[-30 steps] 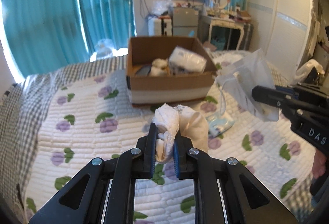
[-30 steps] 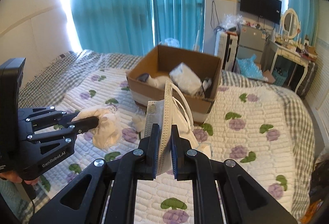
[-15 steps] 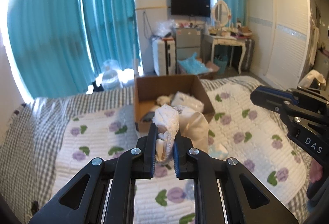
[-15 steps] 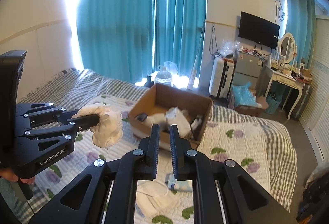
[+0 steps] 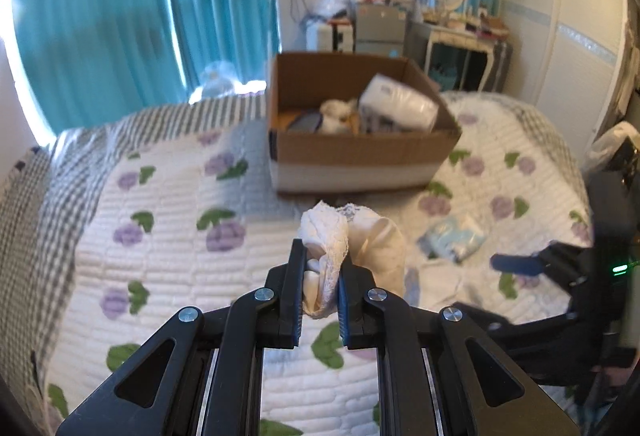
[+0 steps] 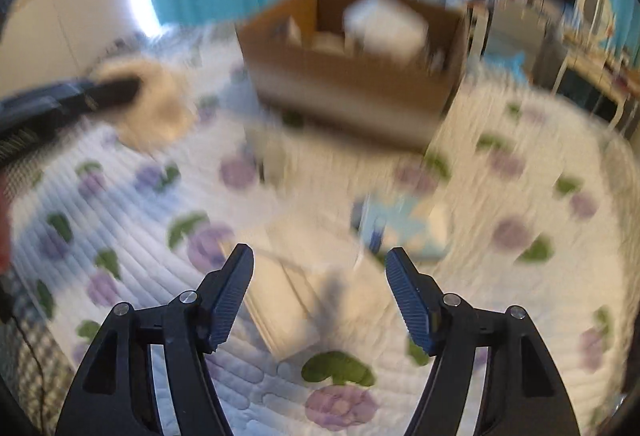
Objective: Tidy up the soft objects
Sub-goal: 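Carry the cloth and face mask into the cardboard box and release them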
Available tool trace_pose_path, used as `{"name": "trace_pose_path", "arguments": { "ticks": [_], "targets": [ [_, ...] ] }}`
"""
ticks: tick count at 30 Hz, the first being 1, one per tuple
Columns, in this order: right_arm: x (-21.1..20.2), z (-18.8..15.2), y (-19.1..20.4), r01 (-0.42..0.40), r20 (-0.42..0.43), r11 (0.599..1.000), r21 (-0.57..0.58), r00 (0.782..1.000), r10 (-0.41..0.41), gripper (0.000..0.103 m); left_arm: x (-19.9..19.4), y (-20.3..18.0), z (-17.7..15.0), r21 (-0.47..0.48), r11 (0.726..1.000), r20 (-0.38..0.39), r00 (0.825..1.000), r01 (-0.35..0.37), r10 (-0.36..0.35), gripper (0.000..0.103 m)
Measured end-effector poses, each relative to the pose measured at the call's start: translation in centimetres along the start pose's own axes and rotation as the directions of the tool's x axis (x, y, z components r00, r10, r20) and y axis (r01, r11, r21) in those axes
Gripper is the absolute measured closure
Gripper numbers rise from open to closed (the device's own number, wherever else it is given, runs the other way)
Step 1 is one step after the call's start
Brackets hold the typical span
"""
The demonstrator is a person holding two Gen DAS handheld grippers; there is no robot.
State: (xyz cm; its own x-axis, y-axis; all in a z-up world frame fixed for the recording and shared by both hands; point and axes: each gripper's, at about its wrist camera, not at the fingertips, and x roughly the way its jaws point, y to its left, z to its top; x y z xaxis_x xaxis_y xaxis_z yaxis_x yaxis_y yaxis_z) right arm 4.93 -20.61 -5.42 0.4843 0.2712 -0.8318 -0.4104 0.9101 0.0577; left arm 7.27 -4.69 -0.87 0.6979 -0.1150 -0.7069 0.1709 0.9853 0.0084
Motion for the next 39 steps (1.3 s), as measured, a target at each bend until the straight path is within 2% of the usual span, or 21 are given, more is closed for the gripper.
{"name": "trace_pose_path", "arguments": {
  "ticks": [6,9,13,15,22,25,30,34,36,39],
  "targets": [
    [5.7,-1.2,0.4,-0.008,-0.132,1.000,0.002,0.991,0.008,0.033,0.2,0.1,-0.6,-0.006,1.000,-0.011,1.000,0.001,-0.002,0.090],
    [6.2,-1.7,0.7,-0.004,-0.141,1.000,-0.011,0.990,0.002,0.035,0.0,0.1,-0.7,-0.011,1.000,-0.012,1.000,0.003,-0.003,0.090],
    [5.0,-1.9,0.4,0.008,-0.115,1.000,0.000,0.993,-0.008,0.083,-0.8,0.0,-0.8,-0.001,1.000,-0.005,1.000,0.000,0.000,0.090],
    [3.8,-1.9,0.3,0.018,-0.088,1.000,0.005,0.996,-0.017,0.091,-1.6,0.0,-0.7,0.006,1.000,0.005,1.000,-0.002,0.002,0.090],
    [-4.1,0.4,0.5,0.020,0.078,1.000,-0.021,0.997,-0.018,0.093,-3.7,0.4,1.3,-0.002,1.000,0.057,0.998,-0.009,0.009,0.090],
    [-7.4,3.5,0.0,0.025,0.163,0.999,-0.024,0.986,-0.021,0.093,-4.4,0.4,3.6,-0.008,1.000,0.096,0.995,-0.008,0.009,0.090],
    [-10.5,10.1,-0.6,0.064,0.274,0.997,-0.052,0.960,-0.047,0.092,-3.8,0.3,7.6,0.024,0.999,0.147,0.989,-0.035,0.031,0.090],
    [-10.9,15.0,-2.4,0.066,0.314,0.997,-0.041,0.948,-0.049,0.092,-1.5,0.5,10.7,0.030,0.999,0.169,0.985,-0.045,0.039,0.090],
    [-9.8,17.4,-3.1,0.082,0.319,0.995,-0.048,0.946,-0.062,0.092,0.2,0.6,12.1,0.027,0.998,0.185,0.982,-0.054,0.048,0.089],
    [-6.7,20.5,-4.3,0.080,0.296,0.996,-0.042,0.953,-0.064,0.092,4.3,0.7,14.0,0.016,0.998,0.153,0.987,-0.061,0.058,0.089]
  ]
}}
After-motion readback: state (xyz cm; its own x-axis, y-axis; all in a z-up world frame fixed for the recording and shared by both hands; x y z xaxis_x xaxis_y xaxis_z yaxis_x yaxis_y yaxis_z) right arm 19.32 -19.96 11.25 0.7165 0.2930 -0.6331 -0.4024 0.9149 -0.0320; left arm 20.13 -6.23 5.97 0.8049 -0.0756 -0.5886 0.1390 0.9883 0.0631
